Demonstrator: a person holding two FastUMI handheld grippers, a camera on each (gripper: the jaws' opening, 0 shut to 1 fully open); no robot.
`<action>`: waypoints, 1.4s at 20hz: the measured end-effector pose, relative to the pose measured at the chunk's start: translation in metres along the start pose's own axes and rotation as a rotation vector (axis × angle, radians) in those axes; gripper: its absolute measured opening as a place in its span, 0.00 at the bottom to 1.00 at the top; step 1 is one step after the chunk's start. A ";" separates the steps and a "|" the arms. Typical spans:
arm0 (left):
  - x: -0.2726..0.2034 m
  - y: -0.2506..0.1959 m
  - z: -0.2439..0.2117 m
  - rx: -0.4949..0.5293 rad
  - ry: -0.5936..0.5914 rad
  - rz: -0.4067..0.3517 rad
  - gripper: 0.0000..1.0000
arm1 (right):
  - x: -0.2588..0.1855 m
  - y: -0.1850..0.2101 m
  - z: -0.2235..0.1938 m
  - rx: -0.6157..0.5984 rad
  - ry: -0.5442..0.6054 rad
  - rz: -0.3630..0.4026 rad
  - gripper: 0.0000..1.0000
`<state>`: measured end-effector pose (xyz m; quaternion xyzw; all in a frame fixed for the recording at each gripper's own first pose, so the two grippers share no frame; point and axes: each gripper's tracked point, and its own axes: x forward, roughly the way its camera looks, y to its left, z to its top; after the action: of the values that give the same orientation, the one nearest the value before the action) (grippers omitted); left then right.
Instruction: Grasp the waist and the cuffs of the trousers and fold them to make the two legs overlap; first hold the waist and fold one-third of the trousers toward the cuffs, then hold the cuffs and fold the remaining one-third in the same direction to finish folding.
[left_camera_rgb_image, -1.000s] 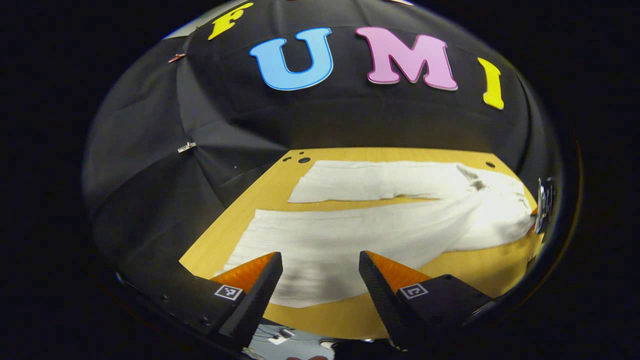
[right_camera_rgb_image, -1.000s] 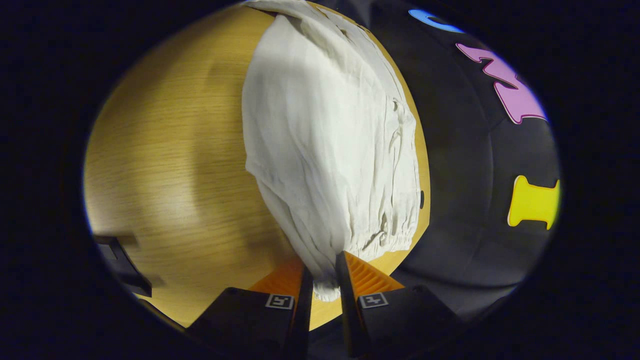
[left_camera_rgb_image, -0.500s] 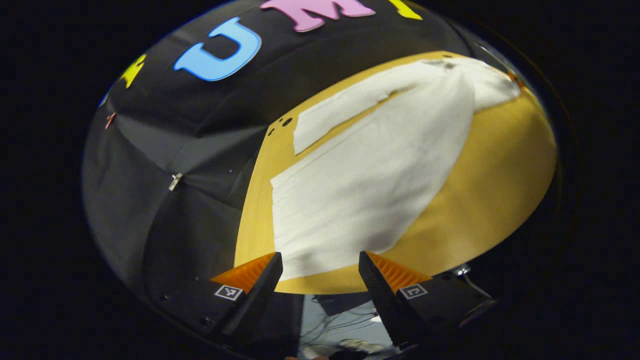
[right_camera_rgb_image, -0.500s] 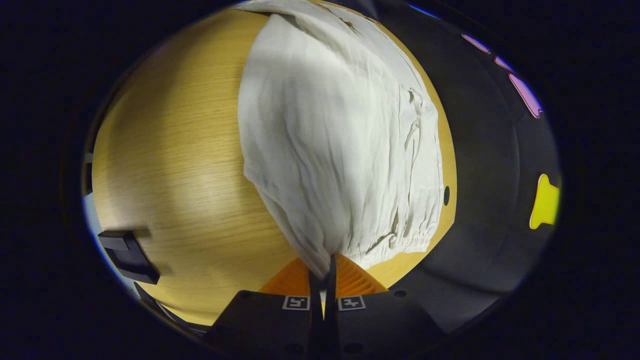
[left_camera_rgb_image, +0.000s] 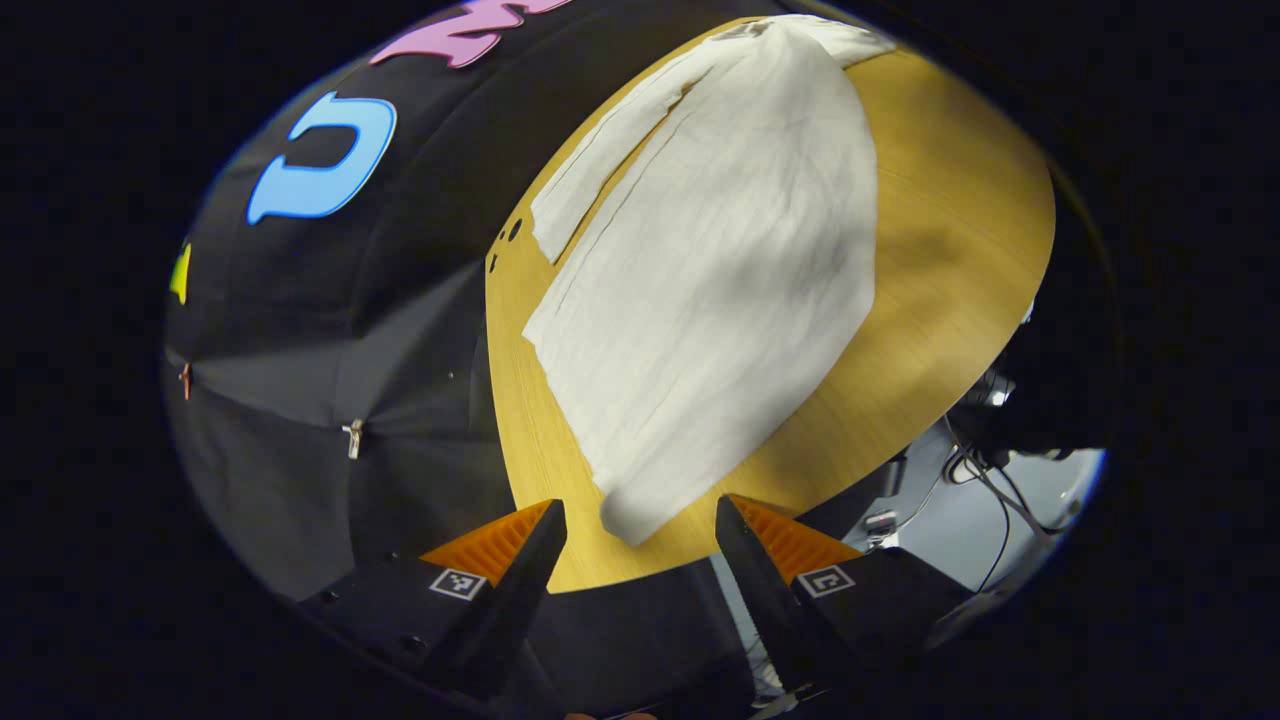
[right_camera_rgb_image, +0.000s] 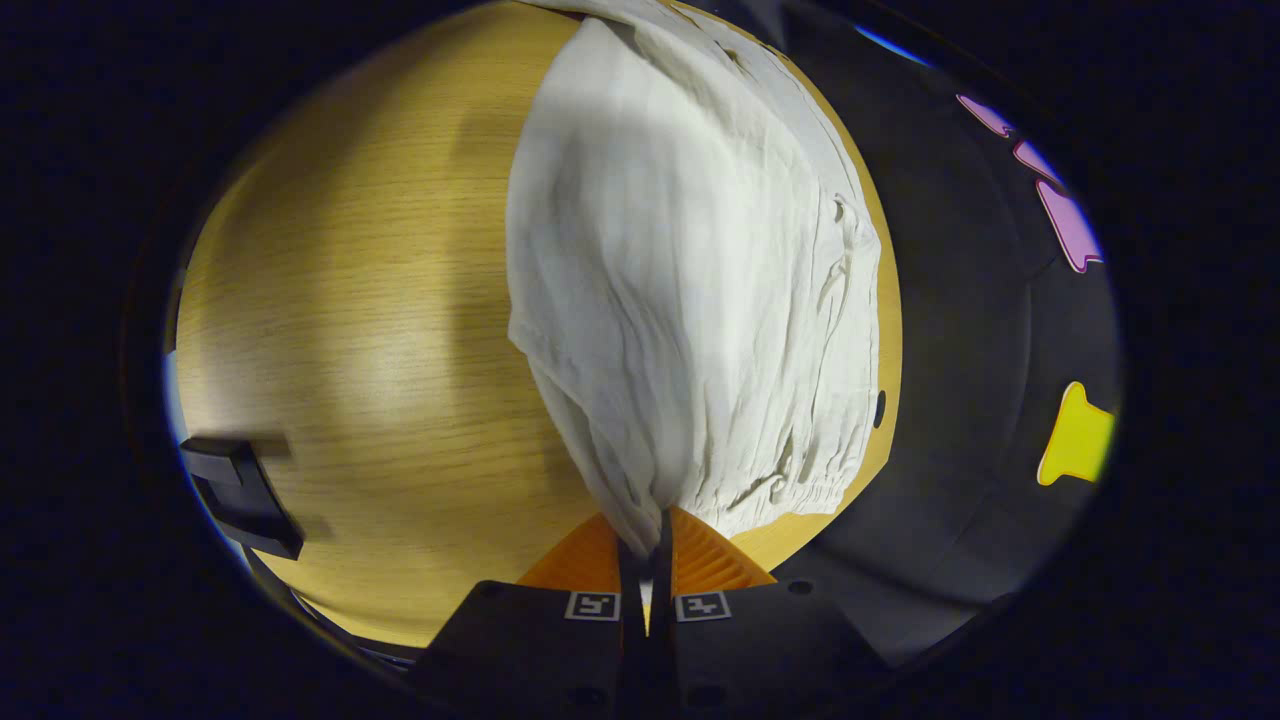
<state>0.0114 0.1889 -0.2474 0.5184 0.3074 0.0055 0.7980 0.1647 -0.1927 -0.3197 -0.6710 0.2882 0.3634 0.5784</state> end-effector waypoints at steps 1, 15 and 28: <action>0.008 0.002 0.001 0.031 -0.006 -0.020 0.97 | 0.000 0.000 0.000 -0.006 0.000 -0.004 0.05; 0.051 0.003 0.038 0.361 -0.011 -0.278 0.27 | -0.001 0.000 0.001 -0.053 -0.012 -0.052 0.05; 0.034 0.012 0.042 0.193 -0.001 -0.101 0.05 | -0.012 -0.015 -0.006 0.094 -0.040 -0.132 0.05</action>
<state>0.0638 0.1715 -0.2423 0.5765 0.3319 -0.0647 0.7439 0.1704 -0.1970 -0.3008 -0.6531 0.2484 0.3240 0.6378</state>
